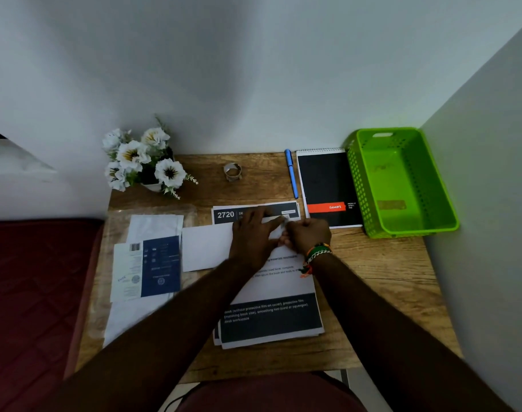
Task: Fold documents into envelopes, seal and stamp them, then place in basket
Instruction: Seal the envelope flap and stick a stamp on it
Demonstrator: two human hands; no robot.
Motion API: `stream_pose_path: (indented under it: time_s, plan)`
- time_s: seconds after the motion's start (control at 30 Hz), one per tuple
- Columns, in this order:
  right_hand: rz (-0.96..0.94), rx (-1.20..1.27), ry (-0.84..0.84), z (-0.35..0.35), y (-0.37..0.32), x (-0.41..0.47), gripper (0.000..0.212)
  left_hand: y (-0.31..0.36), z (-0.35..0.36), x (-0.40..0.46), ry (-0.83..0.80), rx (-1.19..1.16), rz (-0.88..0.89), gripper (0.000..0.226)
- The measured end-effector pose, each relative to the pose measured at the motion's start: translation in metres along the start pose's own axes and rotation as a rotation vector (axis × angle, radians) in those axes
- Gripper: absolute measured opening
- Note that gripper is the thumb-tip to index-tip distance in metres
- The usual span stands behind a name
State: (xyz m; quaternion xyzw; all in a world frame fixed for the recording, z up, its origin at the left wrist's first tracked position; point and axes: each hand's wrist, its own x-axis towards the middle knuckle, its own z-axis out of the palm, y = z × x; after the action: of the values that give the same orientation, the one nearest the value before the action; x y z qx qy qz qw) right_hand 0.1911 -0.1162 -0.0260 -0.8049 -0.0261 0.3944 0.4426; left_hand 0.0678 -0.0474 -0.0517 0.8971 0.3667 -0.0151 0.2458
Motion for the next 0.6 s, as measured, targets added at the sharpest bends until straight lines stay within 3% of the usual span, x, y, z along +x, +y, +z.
stream_pose_path:
  time_s: [0.5,0.6]
  plan:
    - [-0.112,-0.314,0.070,0.003,0.002,0.013,0.033,0.002,0.002,0.007,0.004,-0.041,-0.032,0.061]
    - [-0.106,-0.286,0.079,0.000,0.010,0.009,0.030,0.002,0.002,0.007,0.001,-0.038,-0.035,0.062]
